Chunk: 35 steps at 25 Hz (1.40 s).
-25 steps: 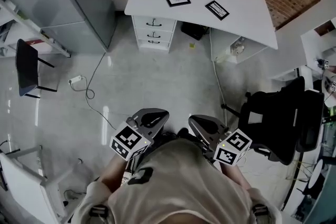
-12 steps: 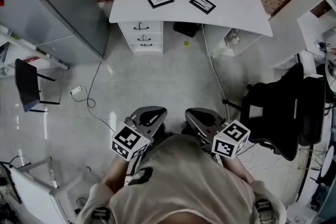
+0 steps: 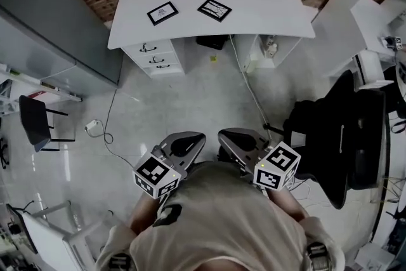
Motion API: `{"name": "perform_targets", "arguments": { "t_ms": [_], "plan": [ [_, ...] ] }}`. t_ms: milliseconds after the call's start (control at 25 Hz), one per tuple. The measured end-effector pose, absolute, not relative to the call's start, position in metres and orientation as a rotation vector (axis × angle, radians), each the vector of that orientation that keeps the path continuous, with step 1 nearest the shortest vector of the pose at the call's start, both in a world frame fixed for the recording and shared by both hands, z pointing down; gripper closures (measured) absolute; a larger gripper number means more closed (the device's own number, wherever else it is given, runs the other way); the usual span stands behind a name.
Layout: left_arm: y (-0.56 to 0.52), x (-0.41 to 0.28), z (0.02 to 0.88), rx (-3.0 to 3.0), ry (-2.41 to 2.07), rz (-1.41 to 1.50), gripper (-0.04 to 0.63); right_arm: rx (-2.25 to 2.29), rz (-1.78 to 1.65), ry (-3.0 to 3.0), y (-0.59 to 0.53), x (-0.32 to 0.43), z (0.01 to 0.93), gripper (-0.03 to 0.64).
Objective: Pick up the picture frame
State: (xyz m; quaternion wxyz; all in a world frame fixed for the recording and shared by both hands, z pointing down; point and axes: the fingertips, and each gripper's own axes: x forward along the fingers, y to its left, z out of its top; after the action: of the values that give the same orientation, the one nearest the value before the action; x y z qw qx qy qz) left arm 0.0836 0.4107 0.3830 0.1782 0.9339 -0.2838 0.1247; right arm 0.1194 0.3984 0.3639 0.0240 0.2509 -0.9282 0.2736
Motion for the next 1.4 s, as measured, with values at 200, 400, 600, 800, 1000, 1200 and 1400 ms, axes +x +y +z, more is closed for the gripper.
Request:
{"name": "perform_targets", "arguments": {
  "t_ms": [200, 400, 600, 800, 1000, 1200, 1400],
  "plan": [
    [0.393, 0.128, 0.373, 2.64, -0.841, 0.347, 0.591, 0.703, 0.827, -2.959, 0.389, 0.163, 0.356, 0.613],
    [0.379, 0.148, 0.343, 2.643, -0.843, 0.206, 0.591, 0.447, 0.804, -3.026, 0.393, 0.174, 0.349, 0.612],
    [0.384, 0.177, 0.323, 2.647, -0.657, 0.045, 0.591, 0.124, 0.754, -2.994, 0.412, 0.166, 0.352, 0.612],
    [0.395, 0.197, 0.322, 2.668, -0.488, 0.048, 0.591, -0.242, 0.75, -2.952, 0.438, 0.152, 0.343, 0.612],
    [0.407, 0.202, 0.325, 2.658, -0.307, 0.042, 0.591, -0.537, 0.665, -2.841, 0.467, 0.132, 0.345, 0.612],
    [0.397, 0.192, 0.322, 2.692, -0.202, 0.024, 0.592, -0.626, 0.696, -2.766, 0.461, 0.119, 0.346, 0.612],
    [0.375, 0.165, 0.319, 2.715, -0.166, 0.004, 0.591, -0.734, 0.721, -2.697, 0.443, 0.092, 0.344, 0.614]
  ]
}}
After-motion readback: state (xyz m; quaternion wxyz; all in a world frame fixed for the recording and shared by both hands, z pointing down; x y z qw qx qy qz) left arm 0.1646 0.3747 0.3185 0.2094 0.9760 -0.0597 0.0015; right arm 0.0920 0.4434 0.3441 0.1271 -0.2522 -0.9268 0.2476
